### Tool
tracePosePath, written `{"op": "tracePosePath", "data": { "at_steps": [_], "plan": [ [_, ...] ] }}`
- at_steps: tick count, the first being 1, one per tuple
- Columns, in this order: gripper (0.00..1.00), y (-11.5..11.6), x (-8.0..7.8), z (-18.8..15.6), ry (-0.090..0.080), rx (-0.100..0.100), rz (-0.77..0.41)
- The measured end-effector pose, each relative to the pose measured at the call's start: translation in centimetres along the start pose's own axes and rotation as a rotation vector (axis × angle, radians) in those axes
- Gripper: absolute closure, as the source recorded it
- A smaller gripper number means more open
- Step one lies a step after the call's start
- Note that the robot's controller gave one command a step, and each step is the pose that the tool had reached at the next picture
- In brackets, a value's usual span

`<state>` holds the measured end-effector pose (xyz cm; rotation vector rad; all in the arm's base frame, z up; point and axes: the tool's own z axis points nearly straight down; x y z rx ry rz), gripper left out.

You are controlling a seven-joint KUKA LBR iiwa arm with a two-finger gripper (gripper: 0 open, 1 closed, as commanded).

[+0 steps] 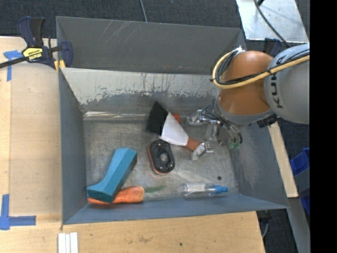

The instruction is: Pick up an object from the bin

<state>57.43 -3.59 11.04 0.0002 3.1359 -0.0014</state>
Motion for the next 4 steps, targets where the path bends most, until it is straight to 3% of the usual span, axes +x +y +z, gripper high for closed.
{"op": "tracePosePath", "data": {
  "at_steps": [1, 2, 3, 4],
  "plan": [
    [0.0, 1.2, -1.0, 2.8, 0.001, -0.002, -0.13],
    [1.0, 0.6, -1.8, 3.2, 0.007, -0.001, -0.13],
    [1.0, 0.6, -1.9, 3.2, 0.007, -0.001, -0.13],
    [1.0, -0.7, -2.5, -8.7, 0.003, -0.001, -0.147]
  ]
}}
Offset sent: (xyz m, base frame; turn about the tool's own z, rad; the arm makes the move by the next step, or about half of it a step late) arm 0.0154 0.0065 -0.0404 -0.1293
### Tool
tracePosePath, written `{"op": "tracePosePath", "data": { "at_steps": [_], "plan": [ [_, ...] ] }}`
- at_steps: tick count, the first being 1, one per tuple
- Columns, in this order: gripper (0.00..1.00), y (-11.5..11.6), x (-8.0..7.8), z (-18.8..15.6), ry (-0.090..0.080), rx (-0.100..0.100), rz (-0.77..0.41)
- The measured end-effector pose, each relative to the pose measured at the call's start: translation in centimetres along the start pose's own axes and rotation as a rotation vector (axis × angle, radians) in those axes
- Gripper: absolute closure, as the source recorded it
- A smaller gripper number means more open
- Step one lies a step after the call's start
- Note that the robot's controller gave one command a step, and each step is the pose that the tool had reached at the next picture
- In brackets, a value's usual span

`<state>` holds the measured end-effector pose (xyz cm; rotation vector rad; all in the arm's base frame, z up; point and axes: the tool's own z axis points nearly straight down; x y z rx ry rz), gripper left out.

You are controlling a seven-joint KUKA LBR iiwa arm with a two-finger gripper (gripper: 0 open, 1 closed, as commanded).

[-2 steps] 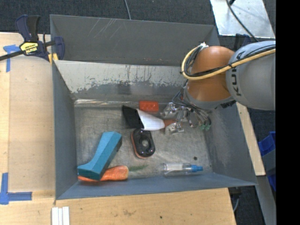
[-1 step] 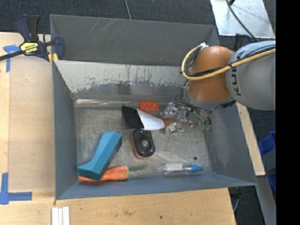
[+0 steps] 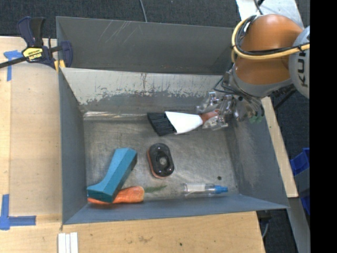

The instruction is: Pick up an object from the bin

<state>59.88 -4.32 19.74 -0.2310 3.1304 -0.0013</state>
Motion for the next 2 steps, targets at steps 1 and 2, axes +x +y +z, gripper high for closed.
{"op": "tracePosePath", "data": {
  "at_steps": [1, 2],
  "plan": [
    [1.0, 0.0, 0.0, 0.0, 0.0, 0.0, 0.0],
    [1.0, -2.1, 0.3, -2.6, 0.007, -0.004, 0.068]
  ]
}}
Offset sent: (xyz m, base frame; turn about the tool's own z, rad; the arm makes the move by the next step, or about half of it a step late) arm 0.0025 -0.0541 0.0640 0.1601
